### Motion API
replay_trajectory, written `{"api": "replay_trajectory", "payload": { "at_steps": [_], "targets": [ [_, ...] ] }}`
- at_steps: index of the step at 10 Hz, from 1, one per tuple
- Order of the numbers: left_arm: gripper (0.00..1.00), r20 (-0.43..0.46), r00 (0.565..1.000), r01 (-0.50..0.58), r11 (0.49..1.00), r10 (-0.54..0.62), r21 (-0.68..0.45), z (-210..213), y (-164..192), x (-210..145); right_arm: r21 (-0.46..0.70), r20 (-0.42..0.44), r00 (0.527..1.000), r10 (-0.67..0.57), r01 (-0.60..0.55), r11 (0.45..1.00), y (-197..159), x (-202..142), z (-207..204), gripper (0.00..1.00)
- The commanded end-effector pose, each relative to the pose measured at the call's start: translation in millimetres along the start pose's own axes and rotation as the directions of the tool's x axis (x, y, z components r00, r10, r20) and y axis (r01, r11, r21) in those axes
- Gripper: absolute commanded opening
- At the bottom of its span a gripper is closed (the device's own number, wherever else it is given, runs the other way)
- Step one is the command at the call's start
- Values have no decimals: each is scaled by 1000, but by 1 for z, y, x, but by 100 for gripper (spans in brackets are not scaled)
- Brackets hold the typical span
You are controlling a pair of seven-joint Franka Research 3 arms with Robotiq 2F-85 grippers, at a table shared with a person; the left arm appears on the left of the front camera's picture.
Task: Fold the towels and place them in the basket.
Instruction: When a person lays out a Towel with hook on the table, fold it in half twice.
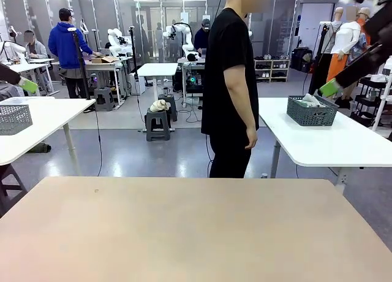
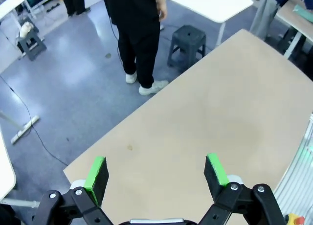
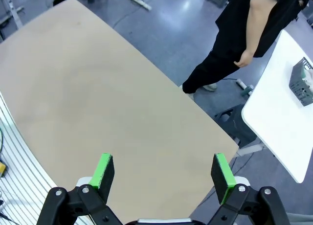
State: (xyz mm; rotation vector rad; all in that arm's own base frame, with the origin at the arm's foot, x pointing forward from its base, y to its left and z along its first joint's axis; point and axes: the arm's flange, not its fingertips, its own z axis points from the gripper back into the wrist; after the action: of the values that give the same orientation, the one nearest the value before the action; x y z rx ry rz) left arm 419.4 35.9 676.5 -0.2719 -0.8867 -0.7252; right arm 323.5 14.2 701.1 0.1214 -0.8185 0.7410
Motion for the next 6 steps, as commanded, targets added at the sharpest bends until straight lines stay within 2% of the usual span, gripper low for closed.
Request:
{"api": "replay_trajectory", "payload": {
  "at_steps": [1,6],
  "targets": [
    [100,9,1000,8,999,-7,-52,10,11,3,50,43,999,-18,16,999,-23,-19,13,100],
    [100,7,1000,14,998,-13,-65,50,26,-1,40,92,996,-2,-2,999,-30,-24,49,100]
  ]
}}
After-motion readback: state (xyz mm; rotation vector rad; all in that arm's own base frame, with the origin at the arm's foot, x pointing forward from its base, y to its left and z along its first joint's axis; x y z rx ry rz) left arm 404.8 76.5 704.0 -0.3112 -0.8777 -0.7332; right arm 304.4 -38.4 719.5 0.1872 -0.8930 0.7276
